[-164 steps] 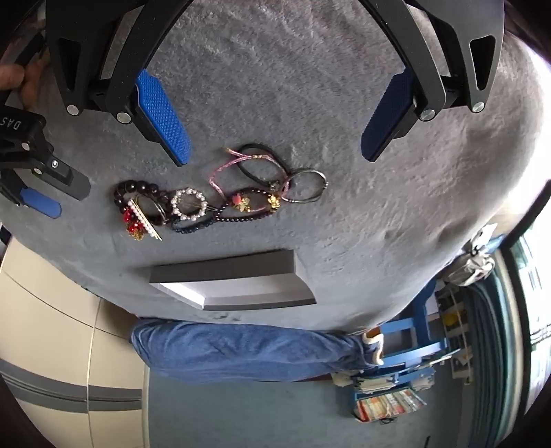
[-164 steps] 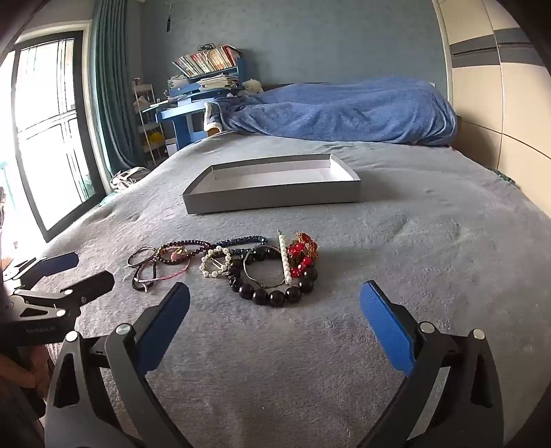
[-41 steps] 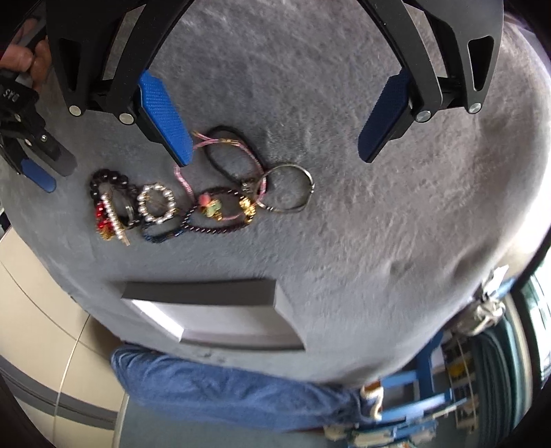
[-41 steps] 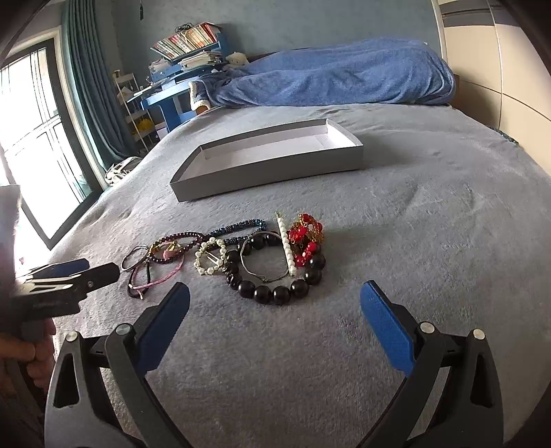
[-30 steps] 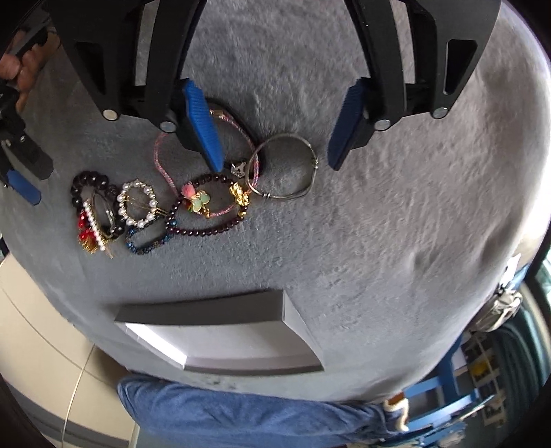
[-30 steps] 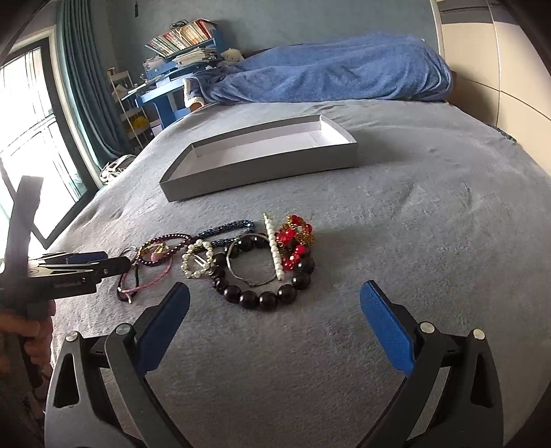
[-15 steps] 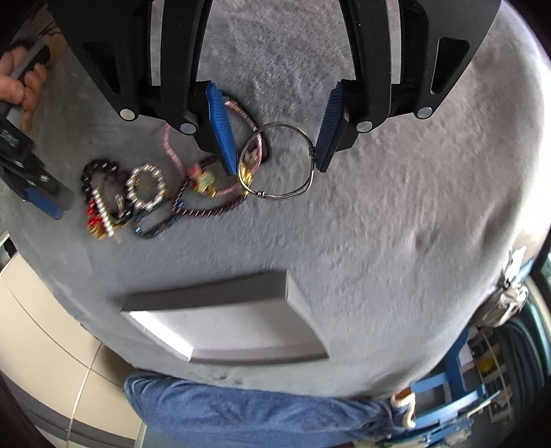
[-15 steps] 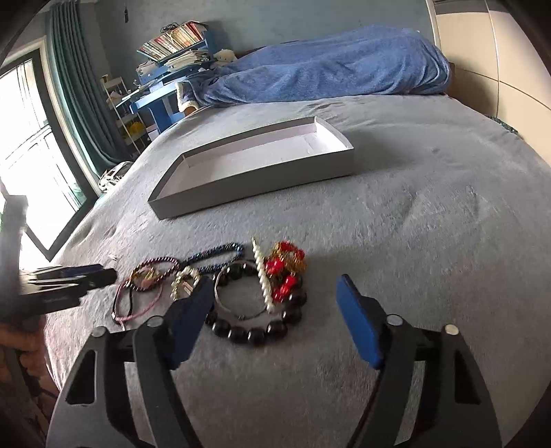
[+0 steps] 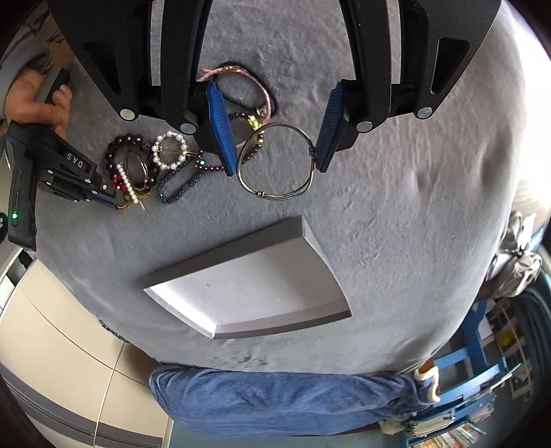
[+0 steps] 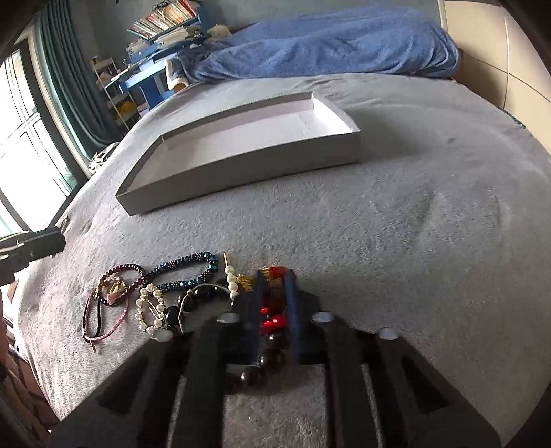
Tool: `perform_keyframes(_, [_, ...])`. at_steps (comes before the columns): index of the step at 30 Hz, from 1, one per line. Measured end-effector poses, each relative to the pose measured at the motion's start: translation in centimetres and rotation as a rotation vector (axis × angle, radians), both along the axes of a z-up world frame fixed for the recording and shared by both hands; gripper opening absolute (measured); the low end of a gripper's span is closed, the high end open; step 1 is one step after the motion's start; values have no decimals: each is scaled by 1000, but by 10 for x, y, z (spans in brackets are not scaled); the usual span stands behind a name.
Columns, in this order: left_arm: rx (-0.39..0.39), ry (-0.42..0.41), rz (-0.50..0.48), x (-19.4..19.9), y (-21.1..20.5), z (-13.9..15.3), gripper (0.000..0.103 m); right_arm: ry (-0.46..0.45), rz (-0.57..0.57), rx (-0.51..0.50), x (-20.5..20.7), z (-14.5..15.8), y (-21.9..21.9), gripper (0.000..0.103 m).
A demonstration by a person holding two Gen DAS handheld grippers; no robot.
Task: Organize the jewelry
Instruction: 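Grasp the thin silver wire bangle with the left tool while the right tool grasps the red-gold brooch, then carry both pieces into the grey box and open both tools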
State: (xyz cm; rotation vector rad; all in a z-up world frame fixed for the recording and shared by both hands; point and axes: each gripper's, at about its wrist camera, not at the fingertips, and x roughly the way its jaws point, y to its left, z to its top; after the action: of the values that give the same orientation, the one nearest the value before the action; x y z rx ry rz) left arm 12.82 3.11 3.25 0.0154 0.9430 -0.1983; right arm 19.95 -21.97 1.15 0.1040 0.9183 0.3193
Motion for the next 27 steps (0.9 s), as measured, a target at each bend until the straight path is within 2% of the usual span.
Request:
perform_keyframes(4, [-19, -6, 12, 5, 9, 2, 48, -19, 7, 41, 1, 10, 0, 9])
perform_keyframes(7, [-41, -25, 17, 12, 9, 8, 48, -59, 21, 52, 3, 29, 2, 9])
perform_keyframes(12, [-65, -66, -3, 24, -5, 22, 48, -111, 24, 146, 18, 66, -6, 9])
perform_keyframes(17, [-81, -113, -18, 45, -21, 34, 49, -124, 26, 255, 44, 93, -12, 9])
perform_keyframes(22, [-53, -111, -17, 71, -31, 28, 49, -112, 35, 258, 78, 99, -9, 9])
perform_keyframes(27, [-21, -83, -16, 101, -34, 11, 49, -66, 23, 255, 116, 88, -11, 9])
